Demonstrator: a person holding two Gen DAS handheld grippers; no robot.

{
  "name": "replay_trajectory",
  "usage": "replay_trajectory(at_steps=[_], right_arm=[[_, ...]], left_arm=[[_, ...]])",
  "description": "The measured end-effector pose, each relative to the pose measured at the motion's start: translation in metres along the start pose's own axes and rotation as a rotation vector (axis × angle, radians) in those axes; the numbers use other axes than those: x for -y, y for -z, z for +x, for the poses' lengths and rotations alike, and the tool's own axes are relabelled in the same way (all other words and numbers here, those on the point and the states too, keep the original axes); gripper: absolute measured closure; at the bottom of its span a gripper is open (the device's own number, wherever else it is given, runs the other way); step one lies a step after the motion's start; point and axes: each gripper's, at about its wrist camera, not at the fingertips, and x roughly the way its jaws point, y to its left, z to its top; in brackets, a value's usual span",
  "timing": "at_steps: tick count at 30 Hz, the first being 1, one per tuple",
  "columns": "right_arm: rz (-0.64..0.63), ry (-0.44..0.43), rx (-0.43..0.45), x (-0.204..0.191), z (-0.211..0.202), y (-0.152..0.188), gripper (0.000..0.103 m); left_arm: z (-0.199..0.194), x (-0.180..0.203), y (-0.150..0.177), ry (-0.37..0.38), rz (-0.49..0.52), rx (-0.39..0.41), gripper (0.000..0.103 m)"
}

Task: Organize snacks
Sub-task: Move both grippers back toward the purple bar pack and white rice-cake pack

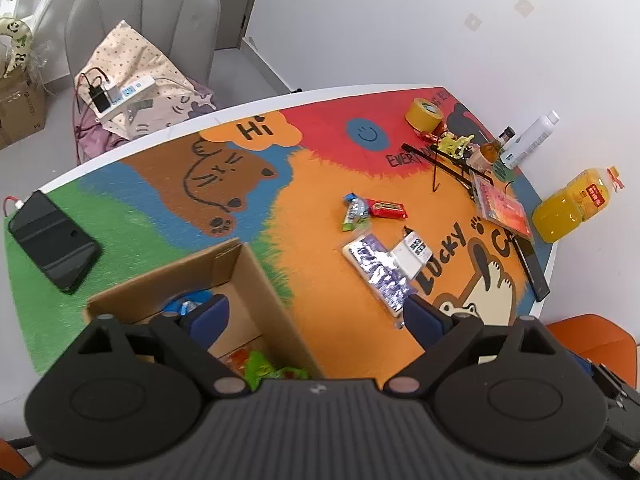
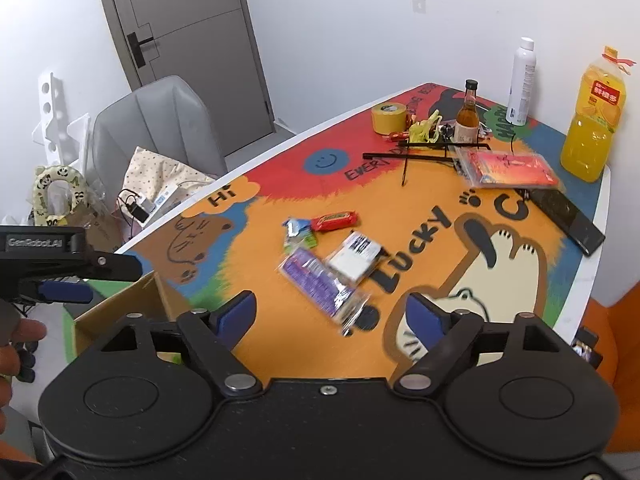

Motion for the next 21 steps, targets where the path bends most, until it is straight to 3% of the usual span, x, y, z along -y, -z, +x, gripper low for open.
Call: replay_trajectory(at_steps=[15, 21], right_arm=[[-0.034, -0.074, -0.116, 0.068, 0.078, -0.034, 0.018], [-0.078, -0.125, -0.171, 0.081, 0.109, -0.042, 0.023]], left_arm=[[0.063, 0.058, -0.028, -0.035, -0.037, -0.027, 0.01], [0.098, 0.08, -0.032, -0.04, -0.065, -0.039, 0.011]])
